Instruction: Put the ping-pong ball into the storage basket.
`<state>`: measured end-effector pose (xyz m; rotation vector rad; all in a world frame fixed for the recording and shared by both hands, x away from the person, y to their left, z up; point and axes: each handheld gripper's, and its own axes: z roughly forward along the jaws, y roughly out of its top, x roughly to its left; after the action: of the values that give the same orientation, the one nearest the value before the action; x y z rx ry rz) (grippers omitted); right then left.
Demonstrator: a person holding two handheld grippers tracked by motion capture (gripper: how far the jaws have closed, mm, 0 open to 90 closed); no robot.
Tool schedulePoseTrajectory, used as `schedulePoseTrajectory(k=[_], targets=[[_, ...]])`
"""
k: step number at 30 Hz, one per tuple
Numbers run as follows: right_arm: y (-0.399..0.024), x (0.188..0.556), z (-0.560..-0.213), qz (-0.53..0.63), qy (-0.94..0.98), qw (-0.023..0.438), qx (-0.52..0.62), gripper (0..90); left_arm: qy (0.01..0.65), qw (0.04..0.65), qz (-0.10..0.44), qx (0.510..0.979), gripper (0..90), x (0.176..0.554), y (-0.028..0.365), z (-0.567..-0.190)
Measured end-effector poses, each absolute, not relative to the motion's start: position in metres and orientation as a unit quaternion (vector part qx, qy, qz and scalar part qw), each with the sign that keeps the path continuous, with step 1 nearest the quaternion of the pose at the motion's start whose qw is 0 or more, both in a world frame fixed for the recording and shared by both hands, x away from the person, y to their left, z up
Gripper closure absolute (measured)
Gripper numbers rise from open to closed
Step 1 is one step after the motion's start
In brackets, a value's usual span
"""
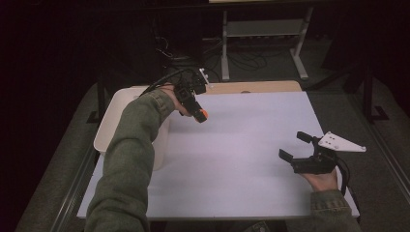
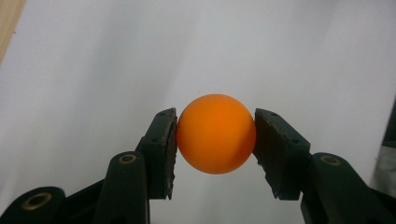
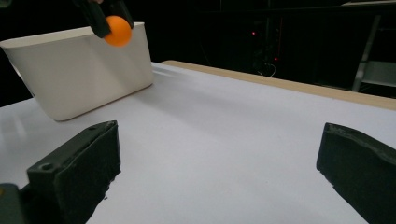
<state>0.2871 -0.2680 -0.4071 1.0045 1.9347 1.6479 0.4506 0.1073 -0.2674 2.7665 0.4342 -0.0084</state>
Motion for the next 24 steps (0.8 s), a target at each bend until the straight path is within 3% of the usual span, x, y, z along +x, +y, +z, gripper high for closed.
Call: schedulePoseTrajectory(k=[24], targets=[[-0.267, 0.287, -0.407, 0.587, 0.694, 0.207, 0.362, 0.0, 0.149, 0.194, 0.008, 0.970, 50.7, 0.434, 0.133, -0.239]])
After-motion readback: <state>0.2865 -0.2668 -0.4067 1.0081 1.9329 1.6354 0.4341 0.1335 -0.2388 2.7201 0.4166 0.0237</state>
